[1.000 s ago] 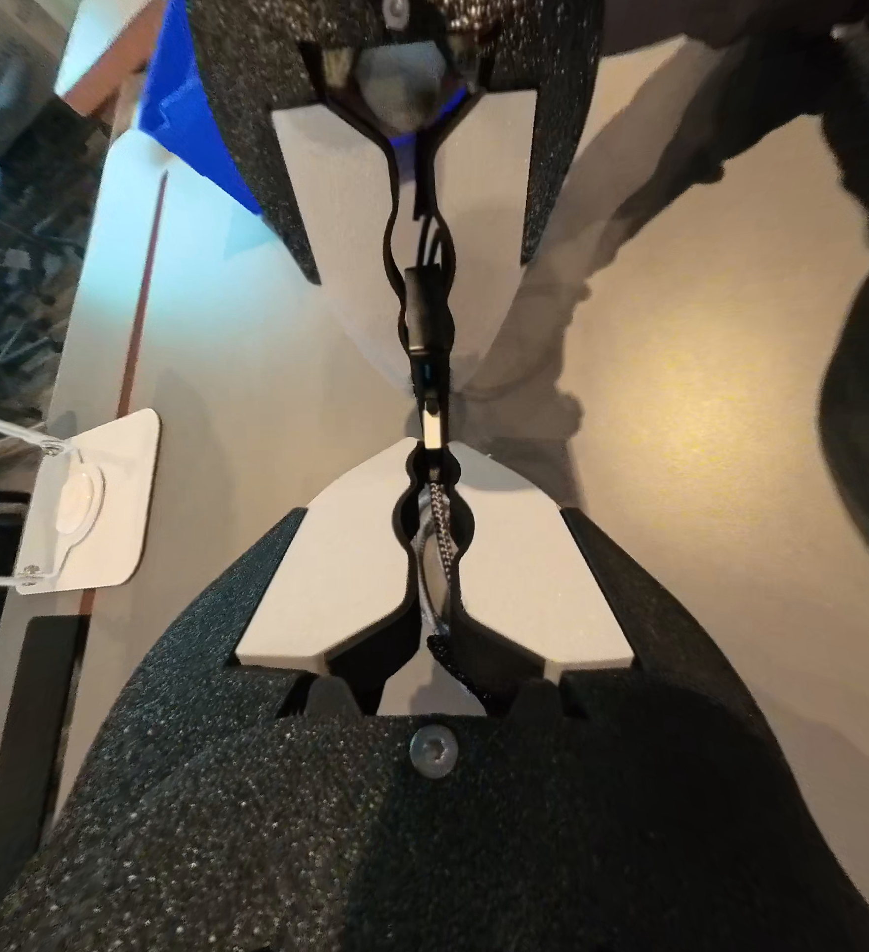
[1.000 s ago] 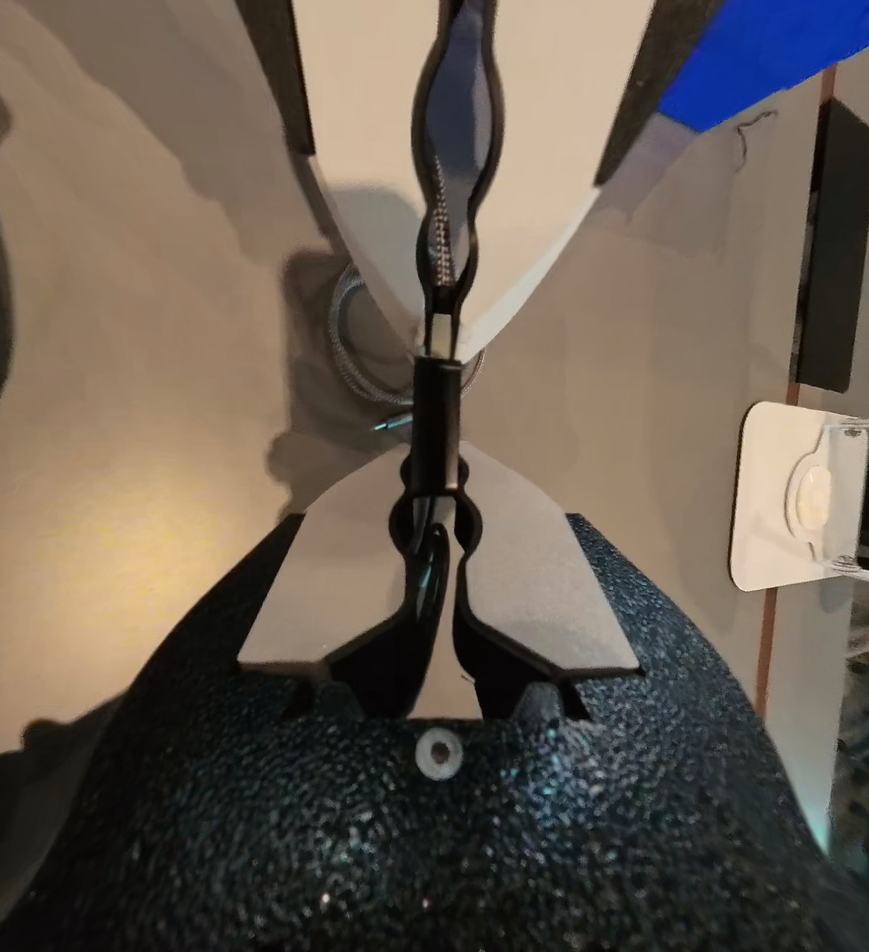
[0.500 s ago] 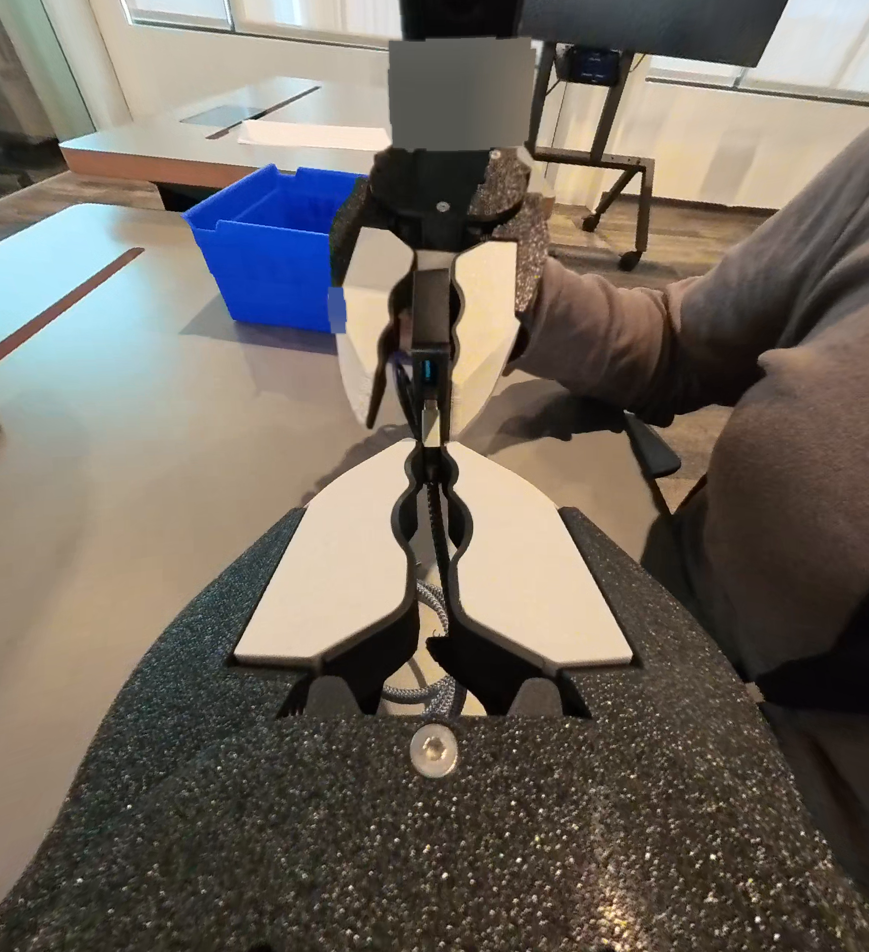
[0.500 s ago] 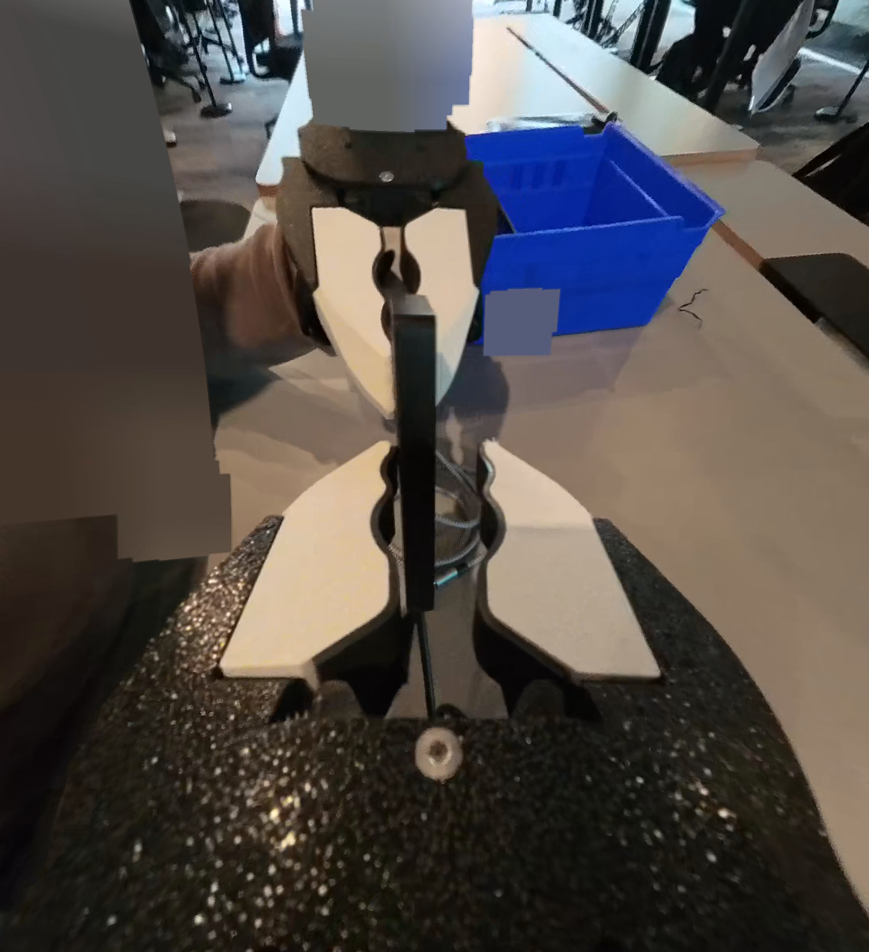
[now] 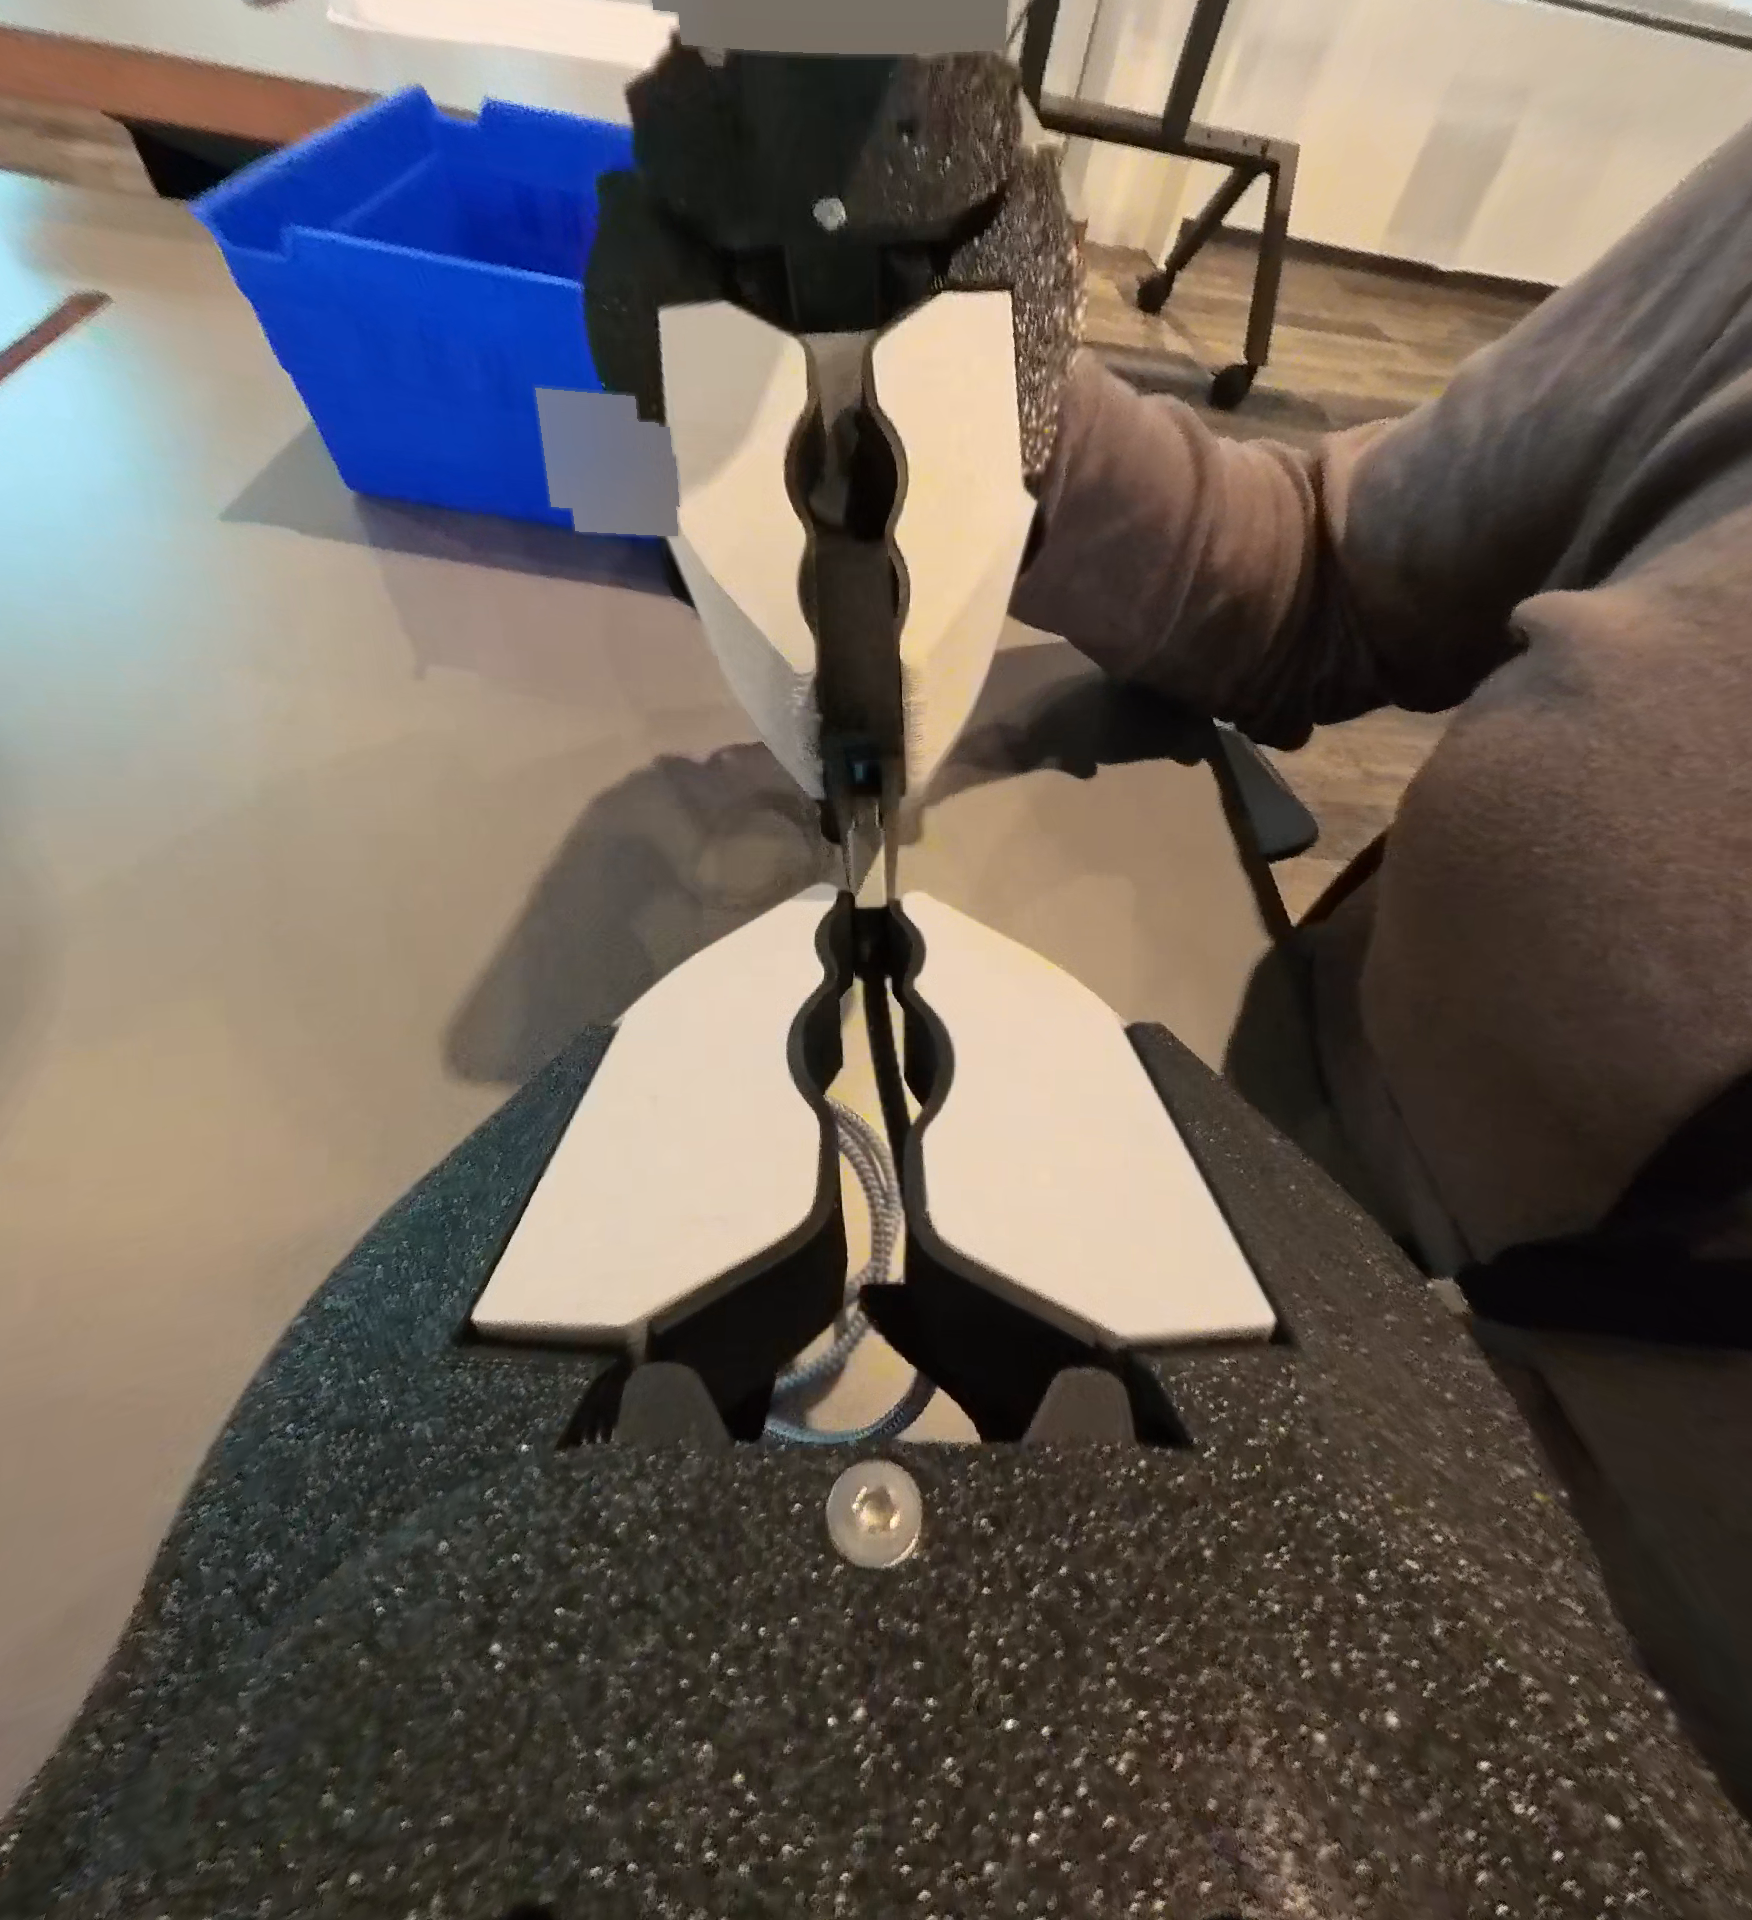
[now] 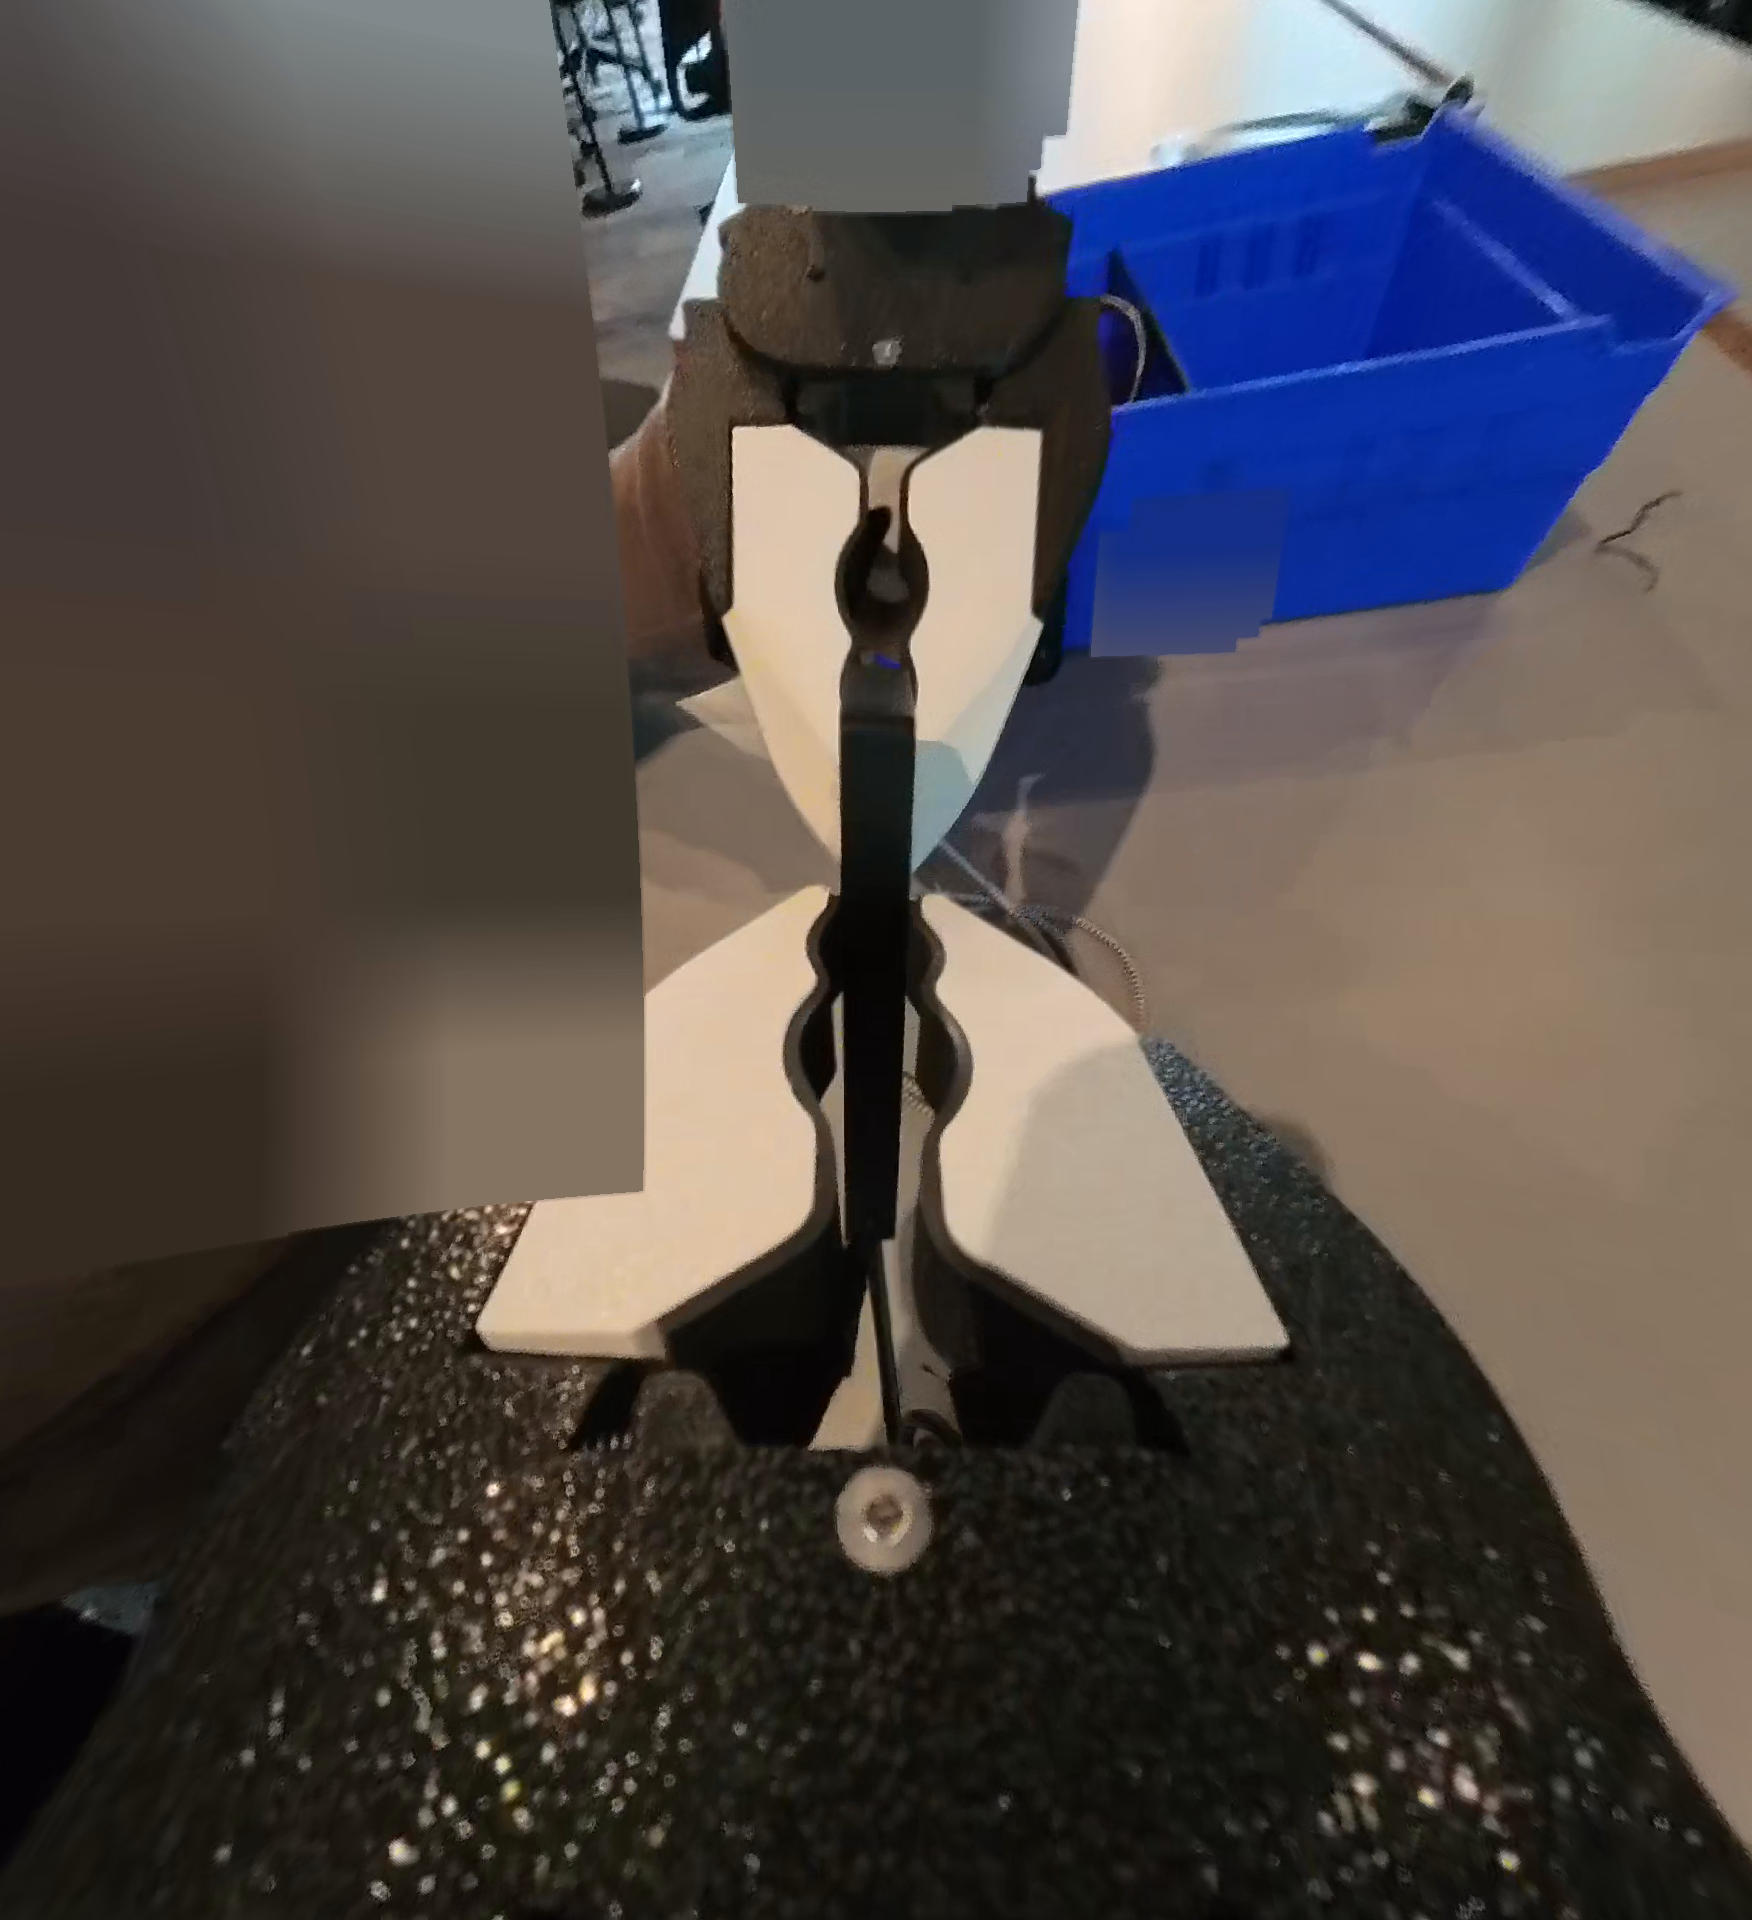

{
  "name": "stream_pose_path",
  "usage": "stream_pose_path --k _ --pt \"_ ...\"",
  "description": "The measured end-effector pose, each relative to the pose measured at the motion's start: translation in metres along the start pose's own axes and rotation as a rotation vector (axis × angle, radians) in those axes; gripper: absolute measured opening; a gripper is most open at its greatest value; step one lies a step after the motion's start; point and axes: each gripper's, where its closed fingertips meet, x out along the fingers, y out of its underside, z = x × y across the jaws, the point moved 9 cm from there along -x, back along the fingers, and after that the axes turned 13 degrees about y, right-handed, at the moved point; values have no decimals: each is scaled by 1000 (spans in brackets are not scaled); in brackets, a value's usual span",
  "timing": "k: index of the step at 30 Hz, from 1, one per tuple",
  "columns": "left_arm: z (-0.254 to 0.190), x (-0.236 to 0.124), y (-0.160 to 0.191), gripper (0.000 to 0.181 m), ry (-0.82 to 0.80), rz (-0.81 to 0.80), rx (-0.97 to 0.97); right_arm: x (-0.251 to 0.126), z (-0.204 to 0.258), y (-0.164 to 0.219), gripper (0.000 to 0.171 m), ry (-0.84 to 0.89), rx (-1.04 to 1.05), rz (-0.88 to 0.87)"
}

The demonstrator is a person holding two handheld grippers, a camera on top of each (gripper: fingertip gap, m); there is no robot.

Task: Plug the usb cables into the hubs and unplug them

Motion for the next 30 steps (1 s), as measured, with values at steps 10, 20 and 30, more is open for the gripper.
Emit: stream_pose_path --k 10,20,30 --pt "2 5 -1 6 -31 -2 31 -1 -4 3 10 -13 22 51" --pt "-5 -23 -29 116 -249 -335 121 -55 -7 -18 10 238 19 -178" --pt "-12 -35 -42 110 -323 -542 214 -262 56 -92 10 849 -123 -496"
